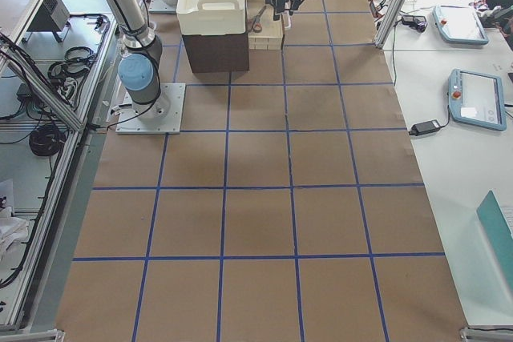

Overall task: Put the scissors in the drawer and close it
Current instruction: 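Push the drawer shut away from the robot with the left gripper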

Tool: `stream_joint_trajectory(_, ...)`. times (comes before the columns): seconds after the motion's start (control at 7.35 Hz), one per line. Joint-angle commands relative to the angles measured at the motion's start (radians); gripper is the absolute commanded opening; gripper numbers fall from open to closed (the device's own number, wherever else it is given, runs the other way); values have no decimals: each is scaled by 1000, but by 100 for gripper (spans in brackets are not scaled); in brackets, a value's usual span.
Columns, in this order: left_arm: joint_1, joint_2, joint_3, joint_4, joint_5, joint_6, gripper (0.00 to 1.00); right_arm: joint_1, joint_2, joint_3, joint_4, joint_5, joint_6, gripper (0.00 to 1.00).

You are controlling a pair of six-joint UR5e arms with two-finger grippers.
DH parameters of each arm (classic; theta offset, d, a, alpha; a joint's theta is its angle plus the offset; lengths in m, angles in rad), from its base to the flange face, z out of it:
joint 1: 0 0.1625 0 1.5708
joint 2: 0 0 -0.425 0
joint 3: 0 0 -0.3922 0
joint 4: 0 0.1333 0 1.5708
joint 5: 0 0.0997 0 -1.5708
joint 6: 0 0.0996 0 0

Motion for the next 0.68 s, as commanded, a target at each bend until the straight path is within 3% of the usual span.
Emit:
stream_joint_trajectory(0.0, -1, 10, -1, -52, 3, -2, 100, -2, 0, 0, -3, 0, -6, 100)
stream_joint_trajectory(0.54, -32, 22, -15, -102, 7, -23, 100, -2, 0, 0, 0, 0, -3, 100)
